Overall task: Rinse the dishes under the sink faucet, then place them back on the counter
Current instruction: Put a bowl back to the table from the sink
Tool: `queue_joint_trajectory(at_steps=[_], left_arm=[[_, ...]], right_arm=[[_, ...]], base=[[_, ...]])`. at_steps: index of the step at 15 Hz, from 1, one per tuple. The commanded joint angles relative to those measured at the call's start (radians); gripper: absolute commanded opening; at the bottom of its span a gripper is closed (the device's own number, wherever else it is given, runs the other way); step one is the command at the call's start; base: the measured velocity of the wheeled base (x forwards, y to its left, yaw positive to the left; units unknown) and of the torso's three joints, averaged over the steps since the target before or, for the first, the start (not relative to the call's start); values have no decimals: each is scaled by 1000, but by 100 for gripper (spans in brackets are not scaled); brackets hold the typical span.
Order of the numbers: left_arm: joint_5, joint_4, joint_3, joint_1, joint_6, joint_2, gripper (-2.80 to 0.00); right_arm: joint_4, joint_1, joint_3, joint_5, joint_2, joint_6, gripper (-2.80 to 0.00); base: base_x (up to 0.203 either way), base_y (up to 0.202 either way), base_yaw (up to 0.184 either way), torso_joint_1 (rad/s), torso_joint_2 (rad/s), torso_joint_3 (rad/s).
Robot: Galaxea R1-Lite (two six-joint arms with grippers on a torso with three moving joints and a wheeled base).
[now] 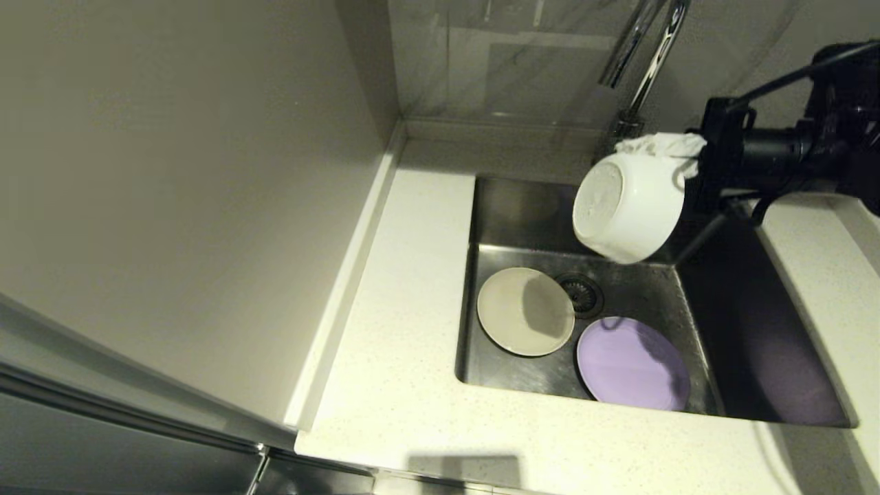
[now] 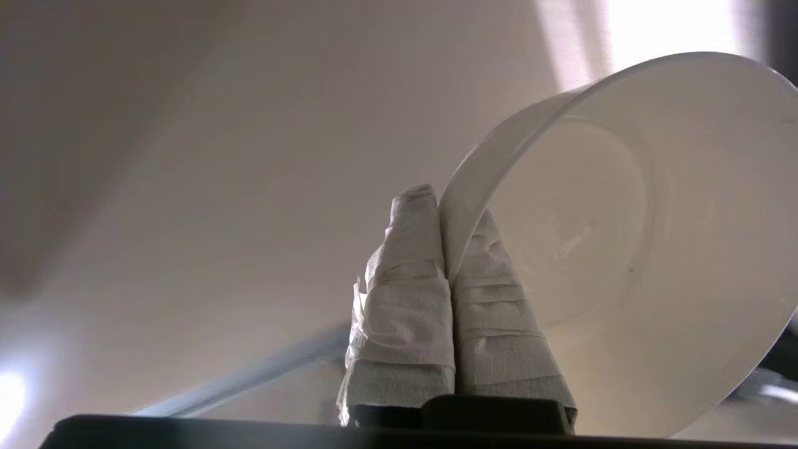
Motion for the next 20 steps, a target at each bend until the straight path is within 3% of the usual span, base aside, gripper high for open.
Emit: queue_joint_trajectory(at_steps=[1, 2, 5, 7, 9, 10, 12, 13, 14, 16, 20], left_arm=[[0, 0, 0, 0, -1, -3, -280], [0, 0, 0, 0, 1, -3, -280], [0, 0, 0, 0, 0, -3, -280], [0, 0, 0, 0, 1, -3, -280], [0, 0, 0, 0, -1, -3, -280], [0, 0, 0, 0, 1, -3, -280], [0, 0, 0, -1, 0, -3, -280], [0, 0, 0, 0, 0, -3, -280], [0, 0, 0, 0, 0, -3, -280], [0, 0, 0, 0, -1, -3, -280], [0, 0, 0, 0, -1, -3, -280]], right_arm=[[18, -7, 165, 7, -69, -291, -280], [101, -15, 195, 7, -112, -437, -280], [575, -29, 194, -33, -181, -721, -280], [868, -33, 168, -156, -204, -896, -280], [971, -34, 157, -298, -227, -1121, -280], [979, -35, 155, -409, -235, -1231, -280], [954, -40, 155, -712, -244, -1471, -280], [910, -52, 156, -883, -245, -1596, -280], [842, -73, 158, -988, -244, -1722, -280], [727, -135, 162, -1066, -225, -1893, -280], [477, -184, 176, -1243, -139, -2054, -280]], base=[[0, 0, 0, 0, 0, 0], [0, 0, 0, 0, 0, 0], [0, 0, 0, 0, 0, 0], [0, 0, 0, 0, 0, 0], [0, 0, 0, 0, 0, 0], [0, 0, 0, 0, 0, 0], [0, 0, 0, 0, 0, 0], [0, 0, 0, 0, 0, 0], [0, 0, 0, 0, 0, 0], [0, 0, 0, 0, 0, 0], [0, 0, 0, 0, 0, 0]])
